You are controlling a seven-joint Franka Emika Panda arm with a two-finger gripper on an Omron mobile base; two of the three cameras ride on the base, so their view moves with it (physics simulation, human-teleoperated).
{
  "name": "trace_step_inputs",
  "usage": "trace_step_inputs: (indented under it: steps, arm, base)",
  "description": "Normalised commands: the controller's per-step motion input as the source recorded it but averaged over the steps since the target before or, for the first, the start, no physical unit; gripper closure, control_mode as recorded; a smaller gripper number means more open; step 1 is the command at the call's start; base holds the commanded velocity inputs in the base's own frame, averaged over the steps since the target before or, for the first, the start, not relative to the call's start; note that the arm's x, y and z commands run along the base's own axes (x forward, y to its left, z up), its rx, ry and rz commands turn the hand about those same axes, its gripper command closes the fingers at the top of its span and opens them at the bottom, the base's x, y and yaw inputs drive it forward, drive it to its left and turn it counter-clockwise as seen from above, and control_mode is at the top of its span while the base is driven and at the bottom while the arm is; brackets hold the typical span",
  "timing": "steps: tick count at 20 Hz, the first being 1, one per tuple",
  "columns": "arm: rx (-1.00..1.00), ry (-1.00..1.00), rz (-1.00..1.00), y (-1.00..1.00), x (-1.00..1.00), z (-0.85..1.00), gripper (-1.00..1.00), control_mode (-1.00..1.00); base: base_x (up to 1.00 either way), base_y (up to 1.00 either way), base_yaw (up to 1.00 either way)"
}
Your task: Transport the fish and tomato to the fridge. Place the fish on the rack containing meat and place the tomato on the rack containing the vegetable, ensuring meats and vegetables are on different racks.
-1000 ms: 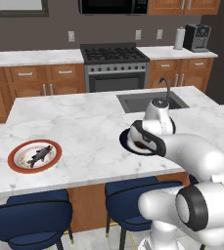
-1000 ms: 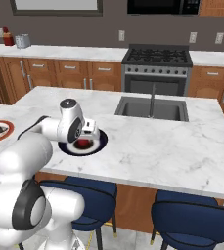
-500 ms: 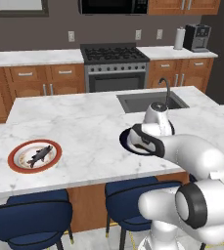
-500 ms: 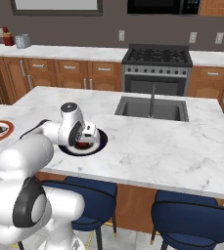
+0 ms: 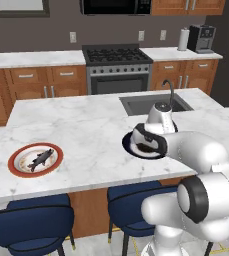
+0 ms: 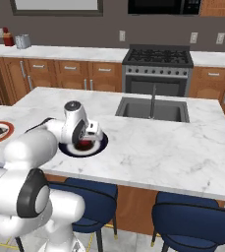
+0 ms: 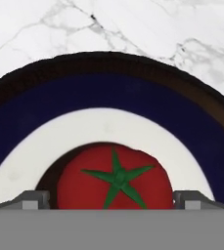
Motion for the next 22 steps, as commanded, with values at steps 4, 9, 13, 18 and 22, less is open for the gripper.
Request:
trace_step_inputs:
  steps: [4, 9, 13, 18, 22]
  arm:
    - [0.00, 0.02, 0.00, 0.00, 0.12, -0.22, -1.00, -1.00]
    - [0.00, 0.12, 0.00, 0.00, 0.08, -0.35, 1.00, -1.00]
    - [0.00, 0.16, 0.00, 0.00, 0.00, -0.31, 1.00, -1.00]
    - [0.00, 0.06, 0.00, 0.03, -0.32, -0.12, 1.00, -1.00]
    - [0.00, -0.19, 0.00, 0.08, -0.92, 0.35, 1.00, -1.00]
  base:
    - [0.00, 0.00, 0.00]
    - [0.00, 0.00, 0.00]
    - [0.00, 0.00, 0.00]
    - [0.00, 0.00, 0.00]
    - [0.00, 0.00, 0.00]
